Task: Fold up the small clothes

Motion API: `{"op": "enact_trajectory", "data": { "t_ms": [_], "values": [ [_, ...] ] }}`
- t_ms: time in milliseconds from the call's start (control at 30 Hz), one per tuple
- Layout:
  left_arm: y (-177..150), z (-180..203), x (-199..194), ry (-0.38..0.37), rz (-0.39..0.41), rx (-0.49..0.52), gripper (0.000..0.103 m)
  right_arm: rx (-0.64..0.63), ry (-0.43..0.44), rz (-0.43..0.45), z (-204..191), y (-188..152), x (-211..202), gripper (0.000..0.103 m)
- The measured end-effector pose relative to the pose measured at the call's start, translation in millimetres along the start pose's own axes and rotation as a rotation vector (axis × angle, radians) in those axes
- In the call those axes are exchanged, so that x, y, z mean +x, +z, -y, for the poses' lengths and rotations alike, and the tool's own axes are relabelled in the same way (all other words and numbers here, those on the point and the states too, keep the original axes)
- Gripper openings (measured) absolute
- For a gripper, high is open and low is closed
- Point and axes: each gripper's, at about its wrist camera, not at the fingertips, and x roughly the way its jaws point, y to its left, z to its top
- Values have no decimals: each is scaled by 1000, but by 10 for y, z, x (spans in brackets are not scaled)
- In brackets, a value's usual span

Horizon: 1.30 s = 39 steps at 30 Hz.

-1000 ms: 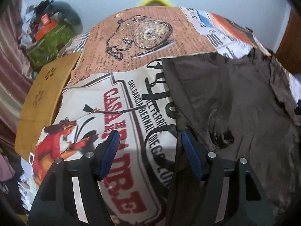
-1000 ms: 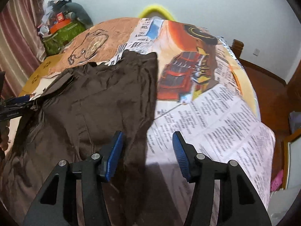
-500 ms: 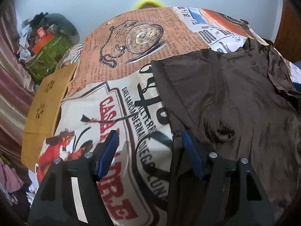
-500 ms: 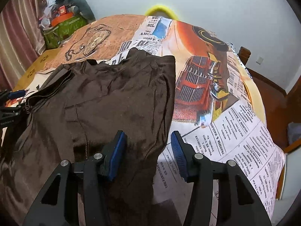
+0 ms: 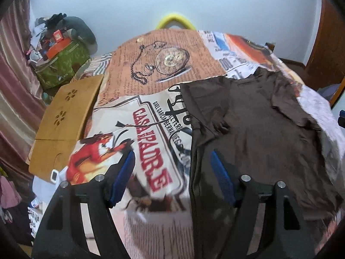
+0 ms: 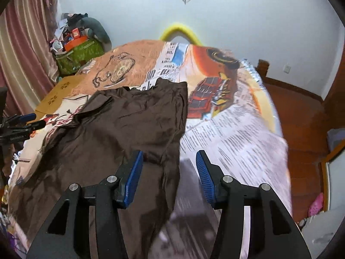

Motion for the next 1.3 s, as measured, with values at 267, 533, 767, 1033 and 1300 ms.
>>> {"op": "enact_trajectory", "data": {
  "t_ms": [267, 533, 767, 1033, 1300],
  "values": [
    [-424, -68, -511, -37, 1, -33, 83, 40, -3, 27, 5, -290, -590, 52],
    [-917, -59, -545, -86, -98, -89, 83, 47, 14, -11, -70, -718, -721, 55],
    [-1291, 28, -545, -111, -171, -67, 83, 86, 53, -80, -123, -1153, -632, 55],
    [-1546, 106, -471, -220, -215, -125, 47, 86, 96, -134, -233, -1316, -490, 55],
    [-1502, 190, -567, -211, -172, -86, 5, 65, 122, -170, -366, -1411, -412, 53]
  ]
}}
